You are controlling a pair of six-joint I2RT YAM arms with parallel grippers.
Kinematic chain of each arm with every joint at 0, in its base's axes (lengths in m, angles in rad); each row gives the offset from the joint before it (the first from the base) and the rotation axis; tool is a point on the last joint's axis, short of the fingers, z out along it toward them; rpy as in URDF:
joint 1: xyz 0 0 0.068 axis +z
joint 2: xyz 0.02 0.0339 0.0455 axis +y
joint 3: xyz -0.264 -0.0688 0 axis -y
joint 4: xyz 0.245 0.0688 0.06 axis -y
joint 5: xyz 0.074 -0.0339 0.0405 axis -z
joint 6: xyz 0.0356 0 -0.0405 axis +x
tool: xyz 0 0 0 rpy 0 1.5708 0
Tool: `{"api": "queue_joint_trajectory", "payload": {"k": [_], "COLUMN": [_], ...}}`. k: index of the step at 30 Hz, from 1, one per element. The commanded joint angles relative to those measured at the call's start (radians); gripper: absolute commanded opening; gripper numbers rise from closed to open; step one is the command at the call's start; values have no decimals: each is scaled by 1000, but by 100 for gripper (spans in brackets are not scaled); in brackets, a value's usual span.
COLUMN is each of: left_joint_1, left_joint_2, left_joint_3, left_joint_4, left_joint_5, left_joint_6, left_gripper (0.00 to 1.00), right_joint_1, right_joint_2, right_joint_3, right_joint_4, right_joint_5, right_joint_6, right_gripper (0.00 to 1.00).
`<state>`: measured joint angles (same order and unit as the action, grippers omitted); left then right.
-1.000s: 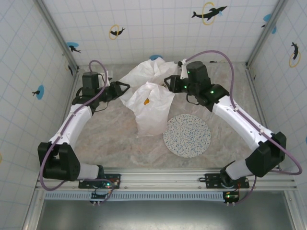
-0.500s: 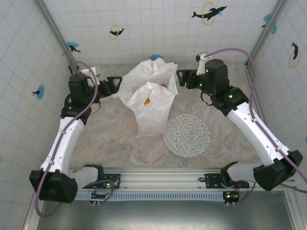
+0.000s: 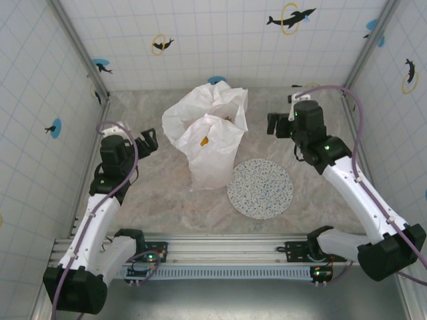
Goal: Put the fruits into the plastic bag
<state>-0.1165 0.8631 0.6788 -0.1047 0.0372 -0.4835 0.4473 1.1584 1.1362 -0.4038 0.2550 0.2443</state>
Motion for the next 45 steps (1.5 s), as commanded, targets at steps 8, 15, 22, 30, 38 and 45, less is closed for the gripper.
{"api": "queue_joint_trajectory", "payload": {"k": [8, 15, 22, 30, 38, 45], "left_joint_1": [8, 7, 8, 8, 29, 119], "left_joint_2": [-16, 107, 230, 427, 593, 662], "left_joint_3": [-348, -502, -585, -665, -709, -694], "left_joint_4": [355, 624, 846, 1124, 1440, 1445], "left_joint_5": [-376, -476, -449, -362, -265, -123], "left_joint_6": [-42, 158, 281, 360, 493, 429], "left_gripper": [98, 98, 98, 98, 97, 98], "right_joint_1": [-31, -58, -135, -194, -210, -257], "right_joint_2": [-87, -92, -77, 27, 107, 218], "right_joint_3": [-336, -526, -717, -873, -968, -1038], "right_joint_4": [204, 325, 540, 802, 1087, 1279], "right_joint_5": [97, 202, 256, 251, 235, 178], "right_joint_6": [-3, -39, -32, -21, -117, -106], "right_gripper": [100, 100, 100, 100, 100, 100]}}
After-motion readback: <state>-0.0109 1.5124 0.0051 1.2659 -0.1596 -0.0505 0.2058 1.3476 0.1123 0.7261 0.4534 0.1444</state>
